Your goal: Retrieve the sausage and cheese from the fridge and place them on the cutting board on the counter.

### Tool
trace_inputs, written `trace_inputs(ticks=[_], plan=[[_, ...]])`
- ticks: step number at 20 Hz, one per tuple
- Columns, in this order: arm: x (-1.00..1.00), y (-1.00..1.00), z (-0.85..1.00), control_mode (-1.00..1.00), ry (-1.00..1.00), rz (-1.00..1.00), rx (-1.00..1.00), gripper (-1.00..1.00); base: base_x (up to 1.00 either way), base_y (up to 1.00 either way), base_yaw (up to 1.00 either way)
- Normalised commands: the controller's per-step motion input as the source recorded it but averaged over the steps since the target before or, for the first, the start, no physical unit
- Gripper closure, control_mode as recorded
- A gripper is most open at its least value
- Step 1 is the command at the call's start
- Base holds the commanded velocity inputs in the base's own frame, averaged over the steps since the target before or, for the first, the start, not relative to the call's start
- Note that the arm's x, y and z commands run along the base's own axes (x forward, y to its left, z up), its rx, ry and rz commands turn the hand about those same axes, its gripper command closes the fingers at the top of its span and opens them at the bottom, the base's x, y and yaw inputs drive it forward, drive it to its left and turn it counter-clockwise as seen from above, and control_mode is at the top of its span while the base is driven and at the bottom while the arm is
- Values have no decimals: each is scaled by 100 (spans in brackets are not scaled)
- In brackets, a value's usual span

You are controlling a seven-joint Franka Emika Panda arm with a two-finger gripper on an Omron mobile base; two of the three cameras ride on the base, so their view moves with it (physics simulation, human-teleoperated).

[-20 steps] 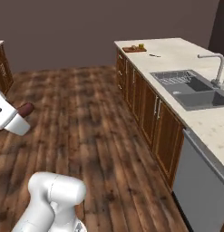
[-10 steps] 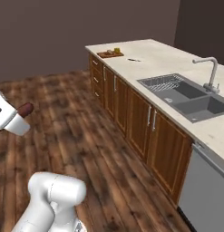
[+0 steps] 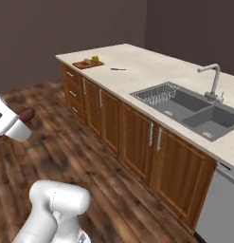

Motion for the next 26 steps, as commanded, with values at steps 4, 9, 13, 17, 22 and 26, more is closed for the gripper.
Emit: trace_inputs(ticks=[4, 9, 13, 17, 22, 26], plan=[[0, 0, 0, 100, 0, 0, 0, 100, 100, 100, -37], [0, 0, 0, 100, 0, 0, 0, 100, 100, 100, -34], [0, 0, 0, 100, 0, 0, 0, 100, 100, 100, -40], [0, 0, 0, 100, 0, 0, 0, 100, 100, 100, -47], [0, 0, 0, 100, 0, 0, 0, 100, 100, 100, -40], [0, 0, 0, 100, 0, 0, 0, 100, 89, 100, -32]])
